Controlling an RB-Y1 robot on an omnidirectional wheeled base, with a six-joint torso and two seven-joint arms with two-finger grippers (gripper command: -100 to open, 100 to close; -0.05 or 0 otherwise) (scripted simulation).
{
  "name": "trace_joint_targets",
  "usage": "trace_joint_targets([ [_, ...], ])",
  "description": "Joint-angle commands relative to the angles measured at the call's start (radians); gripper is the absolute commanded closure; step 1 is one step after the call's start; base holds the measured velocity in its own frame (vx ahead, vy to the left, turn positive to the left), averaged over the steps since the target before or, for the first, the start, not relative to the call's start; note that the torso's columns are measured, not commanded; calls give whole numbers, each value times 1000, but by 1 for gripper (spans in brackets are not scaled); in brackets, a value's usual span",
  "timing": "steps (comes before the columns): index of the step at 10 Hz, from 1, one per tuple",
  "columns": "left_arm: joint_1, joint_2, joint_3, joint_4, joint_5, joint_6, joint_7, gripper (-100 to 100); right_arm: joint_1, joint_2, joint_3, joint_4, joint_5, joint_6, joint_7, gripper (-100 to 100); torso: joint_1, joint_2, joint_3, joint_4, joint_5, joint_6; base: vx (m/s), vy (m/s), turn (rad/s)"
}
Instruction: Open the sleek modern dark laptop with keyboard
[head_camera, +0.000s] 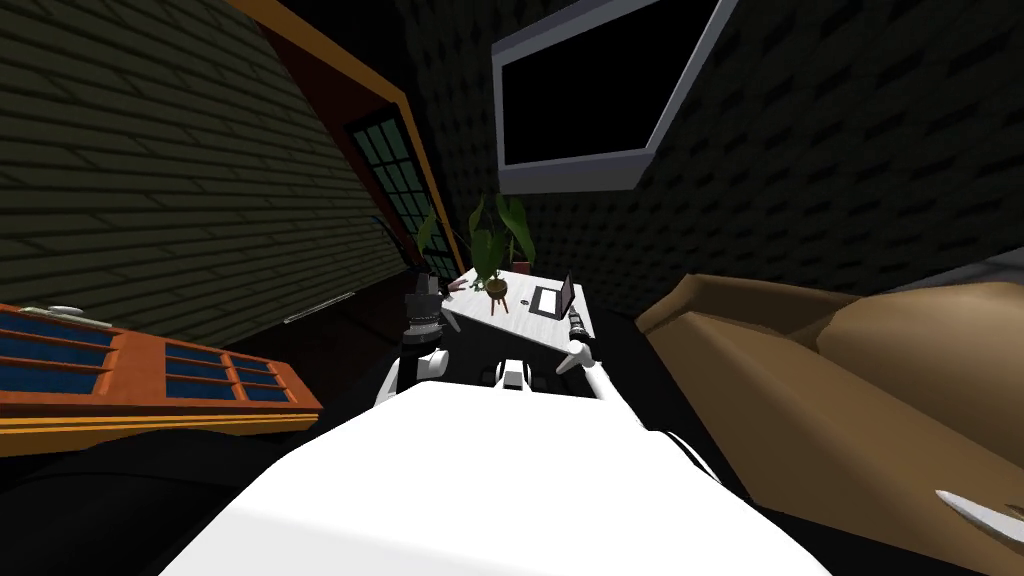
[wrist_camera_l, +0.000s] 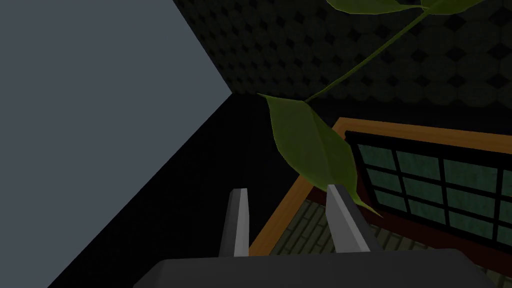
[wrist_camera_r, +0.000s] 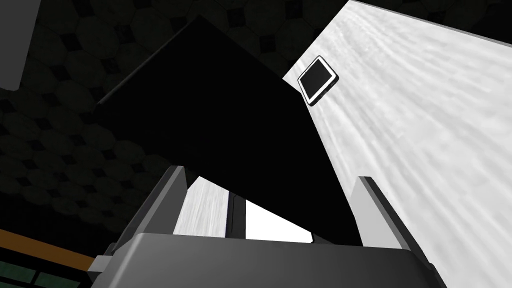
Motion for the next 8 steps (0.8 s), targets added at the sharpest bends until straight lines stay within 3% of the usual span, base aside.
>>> trace_joint_targets([
  [1, 0, 0, 0, 0, 0, 0, 0, 0, 23, -22, -65, -3, 10, 7, -59, -100, -1, -1, 0, 0, 0, 0, -38, 24, 234],
  [2, 0, 0, 0, 0, 0, 0, 0, 0, 23, -22, -80, -3, 10, 7, -59, -100, -3, -3, -2, 0, 0, 1, -9, 4, 7],
  [3, 0, 0, 0, 0, 0, 0, 0, 0, 58, -68, -113, 25, 43, 5, -122, -100, -4, -4, -3, -1, -1, 1, -50, 44, 296],
  [4, 0, 0, 0, 0, 0, 0, 0, 0, 58, -68, -163, 25, 43, 5, -113, -100, -1, -1, -1, 0, 0, 0, -68, 55, 412],
  [5, 0, 0, 0, 0, 0, 0, 0, 0, 58, -68, -171, 25, 43, 5, -128, -100, 0, 0, 0, 0, 0, 0, -37, 26, 255],
  [6, 0, 0, 0, 0, 0, 0, 0, 0, 93, -114, -202, 53, 76, 4, -169, -100, -2, -2, -1, 0, 0, 0, -65, 57, 395],
  [7, 0, 0, 0, 0, 0, 0, 0, 0, 93, -114, -242, 53, 76, 4, -187, -100, 0, -1, 0, 0, 0, 0, -69, 63, 403],
  [8, 0, 0, 0, 0, 0, 0, 0, 0, 93, -114, -253, 53, 76, 4, -211, -100, -1, -1, -1, 0, 0, 0, -27, 30, 196],
])
